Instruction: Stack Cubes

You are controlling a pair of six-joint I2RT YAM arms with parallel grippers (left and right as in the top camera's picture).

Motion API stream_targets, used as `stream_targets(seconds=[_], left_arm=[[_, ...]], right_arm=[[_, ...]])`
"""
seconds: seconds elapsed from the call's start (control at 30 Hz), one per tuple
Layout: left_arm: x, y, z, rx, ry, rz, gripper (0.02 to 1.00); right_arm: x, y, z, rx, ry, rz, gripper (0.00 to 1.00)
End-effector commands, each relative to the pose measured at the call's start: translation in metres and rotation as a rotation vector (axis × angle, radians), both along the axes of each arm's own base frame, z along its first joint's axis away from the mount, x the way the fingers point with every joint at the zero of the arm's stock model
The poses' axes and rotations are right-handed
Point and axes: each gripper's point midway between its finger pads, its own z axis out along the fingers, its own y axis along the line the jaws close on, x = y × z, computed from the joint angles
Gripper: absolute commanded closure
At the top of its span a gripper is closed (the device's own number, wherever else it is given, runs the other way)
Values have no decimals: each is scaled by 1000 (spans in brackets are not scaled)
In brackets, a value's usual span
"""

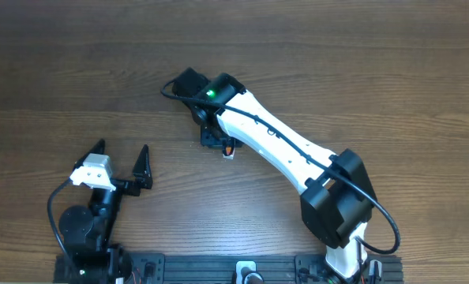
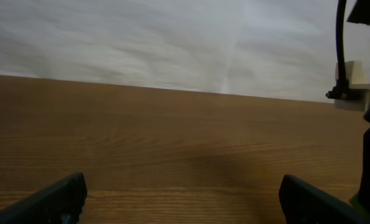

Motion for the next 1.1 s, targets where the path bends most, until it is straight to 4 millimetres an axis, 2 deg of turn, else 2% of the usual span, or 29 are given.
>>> stream_targets(seconds=[0.03, 1.1], left_arm=[[0, -1, -1, 15, -6, -9, 18], [0, -1, -1, 14, -6, -9, 18]], right_arm=[[8, -3, -7, -19, -4, -11, 991], [5, -6, -19, -28, 14, -21, 987]])
